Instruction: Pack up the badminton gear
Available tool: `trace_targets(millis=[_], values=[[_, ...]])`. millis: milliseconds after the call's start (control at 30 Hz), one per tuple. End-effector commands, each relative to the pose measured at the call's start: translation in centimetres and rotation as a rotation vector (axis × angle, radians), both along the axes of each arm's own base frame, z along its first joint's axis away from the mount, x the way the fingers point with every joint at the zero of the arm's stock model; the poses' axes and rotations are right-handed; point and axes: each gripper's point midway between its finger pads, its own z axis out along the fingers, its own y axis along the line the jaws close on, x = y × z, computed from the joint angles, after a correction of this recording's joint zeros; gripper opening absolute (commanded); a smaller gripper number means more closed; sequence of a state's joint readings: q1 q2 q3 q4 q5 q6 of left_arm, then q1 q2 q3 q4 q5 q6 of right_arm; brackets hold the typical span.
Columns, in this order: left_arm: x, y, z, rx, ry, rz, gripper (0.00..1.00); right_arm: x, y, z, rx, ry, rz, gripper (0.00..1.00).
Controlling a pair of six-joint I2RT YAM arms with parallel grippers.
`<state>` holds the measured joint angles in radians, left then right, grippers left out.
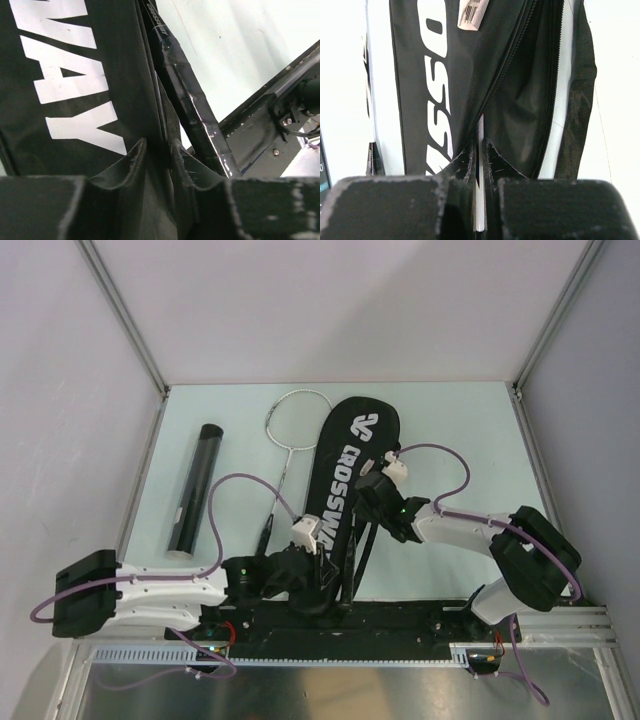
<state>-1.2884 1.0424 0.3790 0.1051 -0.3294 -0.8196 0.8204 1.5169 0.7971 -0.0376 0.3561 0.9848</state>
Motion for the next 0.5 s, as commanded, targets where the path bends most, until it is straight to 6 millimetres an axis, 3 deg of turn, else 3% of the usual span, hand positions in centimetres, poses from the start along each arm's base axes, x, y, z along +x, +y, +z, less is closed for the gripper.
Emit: trace_targets(millis=[0, 67, 133, 367, 467], values=[[0.3, -1.0, 1.0, 0.033, -0.036, -0.013, 0.22, 2.3, 1.7, 3.1, 0.091, -0.09, -0.055, 0.0], [0.2, -1.2, 1.2, 0.042, -0.039, -0.019, 0.08, 2.3, 1.7, 2.9, 0.092, -0.086, -0.058, 0.0], [0.2, -1.4, 1.7, 0.037, -0.042, -0.019, 0.02, 2.3, 1.6, 2.7, 0.091, -0.081, -0.07, 0.0], [-0.2, -1.7, 5.2, -0.102, -0.007, 0.018, 0.0, 3.5, 1.4, 2.5, 0.131, -0.091, -0.137, 0.0], [-0.6, -1.5, 5.8, -0.15, 0.026, 0.033, 0.0, 4.1, 1.3, 3.0, 0.156, -0.109, -0.176, 0.0]])
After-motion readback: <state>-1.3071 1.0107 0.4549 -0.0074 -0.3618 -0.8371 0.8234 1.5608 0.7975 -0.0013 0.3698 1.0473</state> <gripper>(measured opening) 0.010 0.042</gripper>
